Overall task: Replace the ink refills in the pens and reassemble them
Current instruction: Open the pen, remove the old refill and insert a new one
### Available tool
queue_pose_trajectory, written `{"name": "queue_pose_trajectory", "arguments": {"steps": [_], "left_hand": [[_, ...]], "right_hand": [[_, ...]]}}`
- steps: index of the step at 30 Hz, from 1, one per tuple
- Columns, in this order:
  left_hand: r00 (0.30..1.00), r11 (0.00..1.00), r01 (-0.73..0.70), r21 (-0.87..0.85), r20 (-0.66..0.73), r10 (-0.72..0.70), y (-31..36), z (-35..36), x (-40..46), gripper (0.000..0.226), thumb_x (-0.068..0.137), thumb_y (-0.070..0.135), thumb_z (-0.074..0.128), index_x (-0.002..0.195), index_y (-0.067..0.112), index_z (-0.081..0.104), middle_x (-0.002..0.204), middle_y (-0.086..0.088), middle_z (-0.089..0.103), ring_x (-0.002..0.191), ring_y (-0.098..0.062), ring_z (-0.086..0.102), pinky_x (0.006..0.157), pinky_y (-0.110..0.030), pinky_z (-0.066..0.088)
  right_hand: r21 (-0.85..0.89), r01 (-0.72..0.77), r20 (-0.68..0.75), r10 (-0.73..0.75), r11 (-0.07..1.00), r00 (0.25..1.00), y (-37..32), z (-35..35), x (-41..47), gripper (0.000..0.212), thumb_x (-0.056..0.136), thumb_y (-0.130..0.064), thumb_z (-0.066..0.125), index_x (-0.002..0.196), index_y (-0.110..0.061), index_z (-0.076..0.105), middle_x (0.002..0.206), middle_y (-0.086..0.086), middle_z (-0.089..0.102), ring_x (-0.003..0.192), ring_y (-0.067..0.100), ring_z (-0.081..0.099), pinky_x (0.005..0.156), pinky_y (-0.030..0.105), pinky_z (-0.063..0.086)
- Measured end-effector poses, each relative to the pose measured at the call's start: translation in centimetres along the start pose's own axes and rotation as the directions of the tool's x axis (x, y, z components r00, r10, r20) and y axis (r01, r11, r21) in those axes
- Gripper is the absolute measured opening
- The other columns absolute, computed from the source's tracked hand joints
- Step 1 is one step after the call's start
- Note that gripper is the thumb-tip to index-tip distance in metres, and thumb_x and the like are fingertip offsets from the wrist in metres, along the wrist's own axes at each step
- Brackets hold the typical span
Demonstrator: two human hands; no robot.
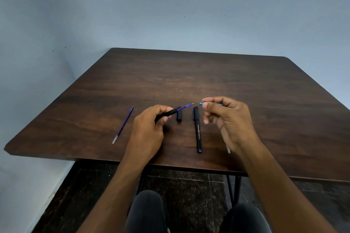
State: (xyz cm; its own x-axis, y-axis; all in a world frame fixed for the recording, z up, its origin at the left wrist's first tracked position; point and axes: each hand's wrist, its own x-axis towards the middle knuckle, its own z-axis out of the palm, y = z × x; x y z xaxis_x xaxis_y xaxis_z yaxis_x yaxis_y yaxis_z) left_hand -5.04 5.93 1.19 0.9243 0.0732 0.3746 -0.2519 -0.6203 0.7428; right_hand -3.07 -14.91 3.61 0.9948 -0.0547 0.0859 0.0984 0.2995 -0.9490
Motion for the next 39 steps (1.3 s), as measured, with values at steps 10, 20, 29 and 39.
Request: {"name": "queue_pose_trajectory", "arguments": {"steps": [10, 20, 29, 39], "left_hand": [[1.000, 1.000, -0.010, 0.027, -0.005, 0.010, 0.2, -0.1, -0.1, 0.029, 0.093, 0.005, 0.064, 0.114, 0.024, 0.071, 0.111, 0.014, 0.070, 0.105, 0.002, 0.060, 0.086, 0.000, 0.038], [1.000, 0.999, -0.018, 0.045, -0.003, 0.018, 0.2, 0.0, -0.1, 0.031, 0.093, 0.005, 0.064, 0.115, 0.025, 0.071, 0.110, 0.016, 0.068, 0.098, 0.011, 0.056, 0.085, 0.004, 0.035], [0.999, 0.998, -0.050, 0.050, -0.004, 0.050, 0.0, 0.0, -0.1, 0.031, 0.093, 0.005, 0.063, 0.114, 0.026, 0.071, 0.108, 0.018, 0.067, 0.101, 0.015, 0.054, 0.086, 0.003, 0.036], [0.992, 0.992, -0.124, 0.031, 0.025, 0.124, 0.3, 0.0, -0.2, 0.031, 0.092, 0.000, 0.063, 0.113, 0.022, 0.071, 0.107, 0.012, 0.068, 0.099, 0.005, 0.058, 0.086, -0.001, 0.038]], "right_hand": [[0.045, -0.056, 0.049, 0.053, 0.997, 0.997, 0.4, 0.6, 0.7, 0.011, 0.086, 0.014, 0.066, 0.097, 0.011, 0.071, 0.084, 0.025, 0.077, 0.071, 0.032, 0.075, 0.066, 0.033, 0.063], [-0.155, -0.031, 0.088, 0.045, 0.987, 0.995, 0.5, 0.5, 0.9, 0.012, 0.085, 0.008, 0.073, 0.096, 0.003, 0.075, 0.084, 0.022, 0.078, 0.076, 0.033, 0.076, 0.071, 0.038, 0.062], [-0.307, 0.013, 0.110, 0.022, 0.952, 0.994, 0.2, 0.9, 0.8, 0.015, 0.086, 0.007, 0.074, 0.098, -0.001, 0.076, 0.079, 0.018, 0.079, 0.074, 0.032, 0.077, 0.077, 0.048, 0.064], [-0.371, 0.047, 0.212, 0.036, 0.928, 0.977, 0.7, 1.7, 0.4, 0.015, 0.085, 0.005, 0.076, 0.096, -0.006, 0.078, 0.079, 0.016, 0.079, 0.070, 0.030, 0.076, 0.076, 0.045, 0.065]]}}
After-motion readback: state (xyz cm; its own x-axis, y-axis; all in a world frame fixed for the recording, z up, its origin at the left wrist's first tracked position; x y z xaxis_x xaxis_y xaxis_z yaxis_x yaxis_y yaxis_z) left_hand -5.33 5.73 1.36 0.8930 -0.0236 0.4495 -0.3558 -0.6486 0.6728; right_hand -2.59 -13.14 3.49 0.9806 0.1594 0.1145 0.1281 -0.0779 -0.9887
